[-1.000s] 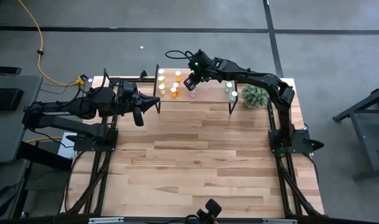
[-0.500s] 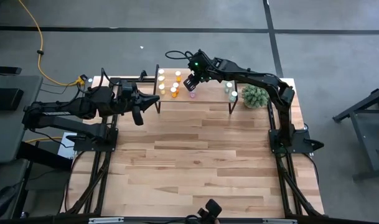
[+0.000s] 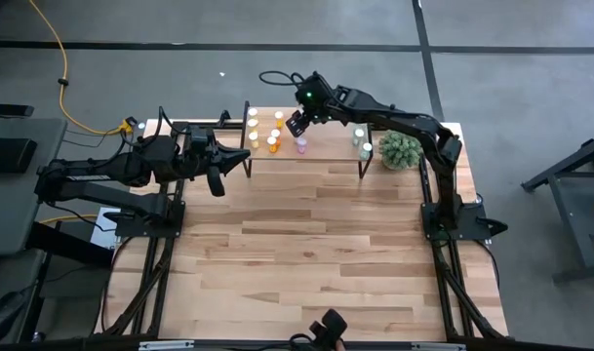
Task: Pick and place medicine bottles onto shelf by color
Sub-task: Return to Home Position
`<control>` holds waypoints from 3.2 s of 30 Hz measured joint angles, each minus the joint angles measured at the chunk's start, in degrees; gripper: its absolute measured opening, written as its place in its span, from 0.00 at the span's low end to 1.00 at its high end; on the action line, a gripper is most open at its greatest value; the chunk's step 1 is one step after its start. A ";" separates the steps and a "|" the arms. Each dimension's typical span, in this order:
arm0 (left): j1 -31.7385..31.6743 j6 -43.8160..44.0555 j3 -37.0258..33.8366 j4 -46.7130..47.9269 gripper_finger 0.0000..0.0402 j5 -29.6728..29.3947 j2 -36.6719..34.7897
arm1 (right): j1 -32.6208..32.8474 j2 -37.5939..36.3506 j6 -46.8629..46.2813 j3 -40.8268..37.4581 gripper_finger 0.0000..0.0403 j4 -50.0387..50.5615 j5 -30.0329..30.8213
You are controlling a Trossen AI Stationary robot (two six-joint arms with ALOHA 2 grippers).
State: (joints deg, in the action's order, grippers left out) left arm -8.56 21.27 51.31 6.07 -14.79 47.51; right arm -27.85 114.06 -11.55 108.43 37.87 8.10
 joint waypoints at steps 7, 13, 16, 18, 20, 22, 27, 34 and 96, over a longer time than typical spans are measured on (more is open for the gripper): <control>0.00 -0.80 0.00 0.04 0.00 -0.08 0.00 | -0.05 -0.04 1.47 3.88 0.51 0.51 -2.47; -0.31 -2.59 0.00 0.33 0.00 -0.31 -1.26 | 0.54 -2.32 6.82 4.56 0.51 0.96 -14.76; -0.89 -5.63 0.00 1.22 0.00 1.10 -3.03 | 1.66 -6.30 8.41 2.22 0.51 1.18 -17.33; -1.27 -7.44 0.00 1.91 0.00 2.02 -4.36 | 2.67 -9.62 9.06 -0.48 0.51 1.30 -18.04; -1.50 -9.76 0.02 2.35 0.00 3.42 -5.43 | 4.21 -13.87 9.01 -5.14 0.51 -0.24 -18.14; -1.76 -12.28 0.02 2.72 0.00 5.18 -6.14 | 6.13 -19.06 8.26 -11.41 0.51 -3.88 -18.21; -1.97 -15.45 0.04 2.69 0.00 6.64 -6.74 | 12.79 -33.64 -0.29 -32.27 0.51 -23.57 -17.89; -1.19 -13.06 0.04 -1.10 0.00 10.55 -6.38 | 22.96 -49.37 -5.07 -49.84 0.51 -43.07 -7.91; 0.88 -1.96 -50.62 -15.13 0.00 14.11 -47.34 | 27.27 -59.32 -24.59 -53.50 0.51 -35.45 -8.82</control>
State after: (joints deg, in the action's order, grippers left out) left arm -7.67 19.31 0.69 -9.06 -0.68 0.16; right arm -0.58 54.74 -36.14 54.94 2.42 -0.72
